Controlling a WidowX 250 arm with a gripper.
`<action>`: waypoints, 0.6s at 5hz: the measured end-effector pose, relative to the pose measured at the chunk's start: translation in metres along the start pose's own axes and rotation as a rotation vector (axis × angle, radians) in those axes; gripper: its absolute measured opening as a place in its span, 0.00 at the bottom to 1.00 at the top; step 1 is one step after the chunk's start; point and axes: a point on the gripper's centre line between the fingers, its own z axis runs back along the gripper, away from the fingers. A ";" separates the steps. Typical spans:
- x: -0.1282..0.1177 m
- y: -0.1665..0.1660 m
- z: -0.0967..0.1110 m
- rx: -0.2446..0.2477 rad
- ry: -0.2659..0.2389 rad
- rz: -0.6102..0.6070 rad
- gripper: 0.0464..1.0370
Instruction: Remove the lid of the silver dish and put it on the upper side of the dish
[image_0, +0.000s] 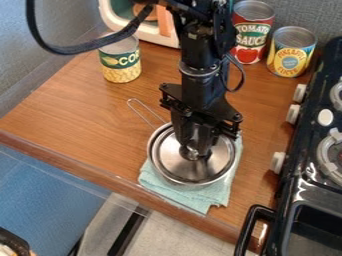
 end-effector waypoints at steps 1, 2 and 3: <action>-0.002 0.001 0.003 -0.001 0.023 -0.022 0.23; 0.004 0.011 0.010 -0.015 0.012 -0.001 0.23; 0.025 0.016 0.026 -0.015 -0.035 0.007 0.23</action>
